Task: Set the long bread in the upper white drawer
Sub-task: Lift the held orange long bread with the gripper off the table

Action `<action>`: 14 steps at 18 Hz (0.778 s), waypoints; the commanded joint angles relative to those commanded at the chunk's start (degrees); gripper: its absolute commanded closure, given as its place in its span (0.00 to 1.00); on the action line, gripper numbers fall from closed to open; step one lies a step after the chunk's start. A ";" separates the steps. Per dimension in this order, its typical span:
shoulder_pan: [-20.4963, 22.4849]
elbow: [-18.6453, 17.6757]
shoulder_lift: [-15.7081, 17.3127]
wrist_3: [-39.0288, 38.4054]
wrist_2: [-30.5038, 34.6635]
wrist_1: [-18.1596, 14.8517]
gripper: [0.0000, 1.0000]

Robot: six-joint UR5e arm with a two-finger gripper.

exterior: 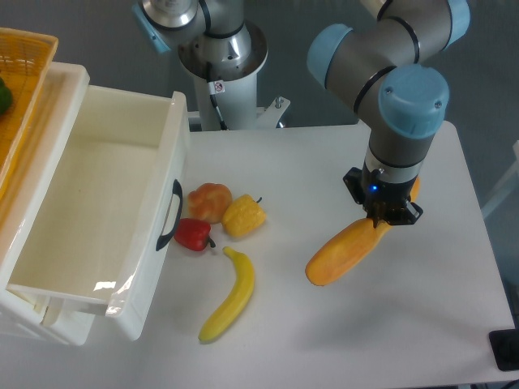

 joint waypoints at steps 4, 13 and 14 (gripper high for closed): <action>0.09 0.26 -0.09 -0.35 -1.67 0.26 1.00; -3.86 0.53 3.77 -10.88 -4.48 0.09 1.00; -4.82 0.44 5.00 -12.20 -4.57 -0.09 1.00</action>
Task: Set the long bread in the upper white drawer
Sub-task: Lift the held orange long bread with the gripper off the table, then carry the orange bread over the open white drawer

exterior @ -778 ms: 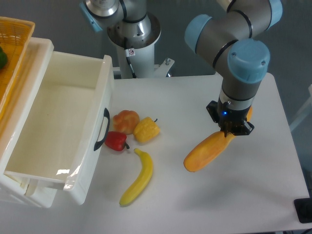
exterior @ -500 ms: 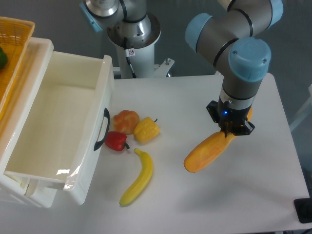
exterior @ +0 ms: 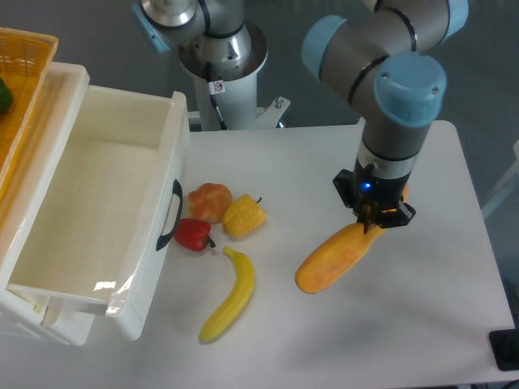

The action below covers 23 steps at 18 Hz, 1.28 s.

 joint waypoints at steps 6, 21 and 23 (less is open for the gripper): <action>-4.57 -0.44 8.09 -10.37 -5.00 -4.31 1.00; -24.62 -4.74 11.09 -42.81 -8.44 -4.31 1.00; -25.67 -6.41 11.09 -43.95 -8.44 -4.31 1.00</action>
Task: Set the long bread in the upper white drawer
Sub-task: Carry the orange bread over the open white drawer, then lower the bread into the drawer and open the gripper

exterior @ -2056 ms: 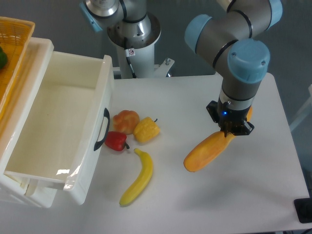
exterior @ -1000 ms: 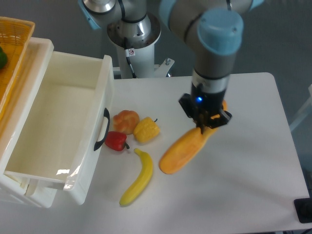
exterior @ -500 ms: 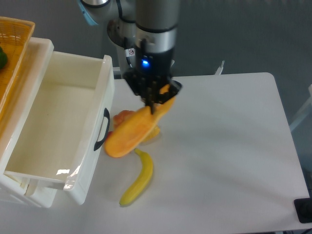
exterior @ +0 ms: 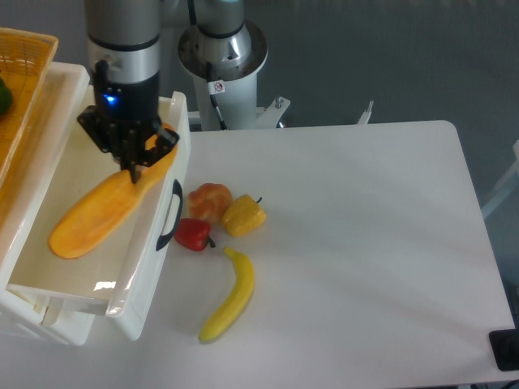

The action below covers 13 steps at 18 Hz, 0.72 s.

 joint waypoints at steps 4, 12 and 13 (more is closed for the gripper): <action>-0.36 -1.24 0.09 -2.55 -0.35 -0.79 1.00; -0.53 -4.40 -0.26 1.13 -0.18 -1.85 0.73; -0.53 -4.75 -0.09 2.18 -0.09 -1.76 0.60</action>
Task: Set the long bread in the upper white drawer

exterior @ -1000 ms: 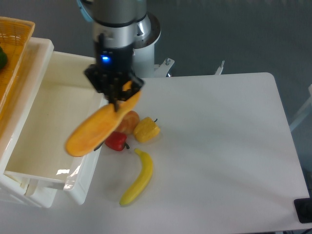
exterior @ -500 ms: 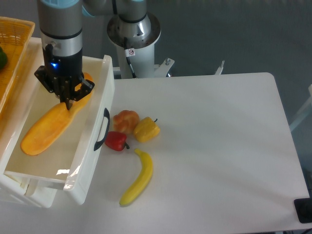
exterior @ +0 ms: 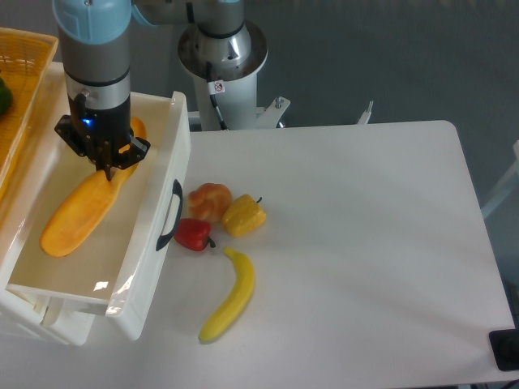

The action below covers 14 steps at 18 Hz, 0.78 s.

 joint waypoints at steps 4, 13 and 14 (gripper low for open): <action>0.44 0.08 0.00 1.42 1.22 -0.09 0.00; 2.28 1.40 0.53 1.50 1.23 0.00 0.00; 3.33 1.66 0.96 1.77 1.14 0.26 0.00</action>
